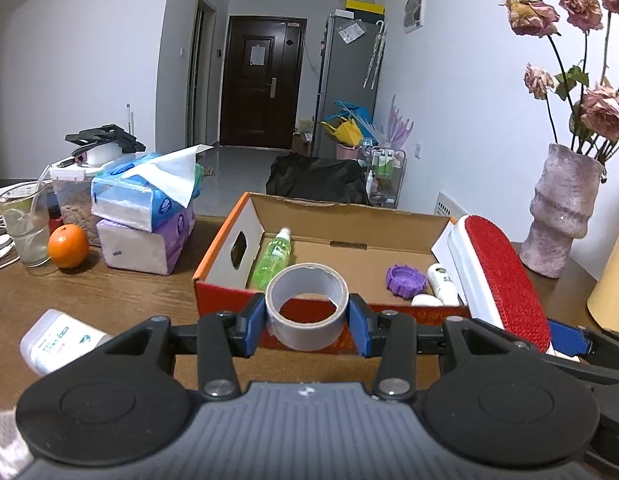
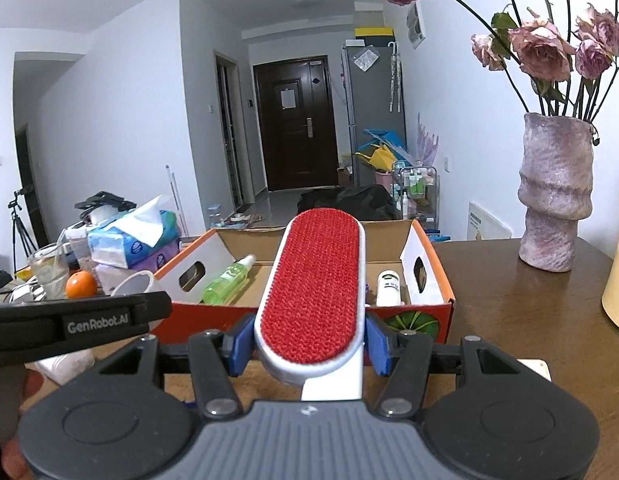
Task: Organize rigid objects
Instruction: 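Carry the tape roll and lint brush with both tools toward the red box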
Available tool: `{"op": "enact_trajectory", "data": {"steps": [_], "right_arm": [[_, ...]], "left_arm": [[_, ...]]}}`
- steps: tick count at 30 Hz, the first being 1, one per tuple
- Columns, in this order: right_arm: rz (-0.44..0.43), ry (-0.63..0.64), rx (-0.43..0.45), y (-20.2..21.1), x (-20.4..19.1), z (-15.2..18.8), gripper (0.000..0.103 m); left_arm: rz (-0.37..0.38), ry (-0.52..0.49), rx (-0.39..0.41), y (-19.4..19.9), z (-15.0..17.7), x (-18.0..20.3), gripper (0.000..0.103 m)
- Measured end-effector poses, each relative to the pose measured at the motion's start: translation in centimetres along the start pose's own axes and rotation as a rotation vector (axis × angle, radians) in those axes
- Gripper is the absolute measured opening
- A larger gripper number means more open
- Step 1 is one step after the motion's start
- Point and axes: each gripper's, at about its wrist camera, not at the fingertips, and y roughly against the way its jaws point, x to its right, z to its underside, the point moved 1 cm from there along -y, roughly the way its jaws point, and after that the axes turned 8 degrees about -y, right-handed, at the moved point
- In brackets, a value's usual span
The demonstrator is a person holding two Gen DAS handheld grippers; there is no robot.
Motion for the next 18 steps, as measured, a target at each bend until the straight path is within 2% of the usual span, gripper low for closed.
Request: {"op": "enact_trajectory", "data": {"steps": [18], "right_arm": [[0.046,-0.038,-0.005,-4.5,0.2,-2.3,0.056]], "left_arm": [[-0.006,0.035,0.006,-4.6,-2.7,0.4,0.044]]}}
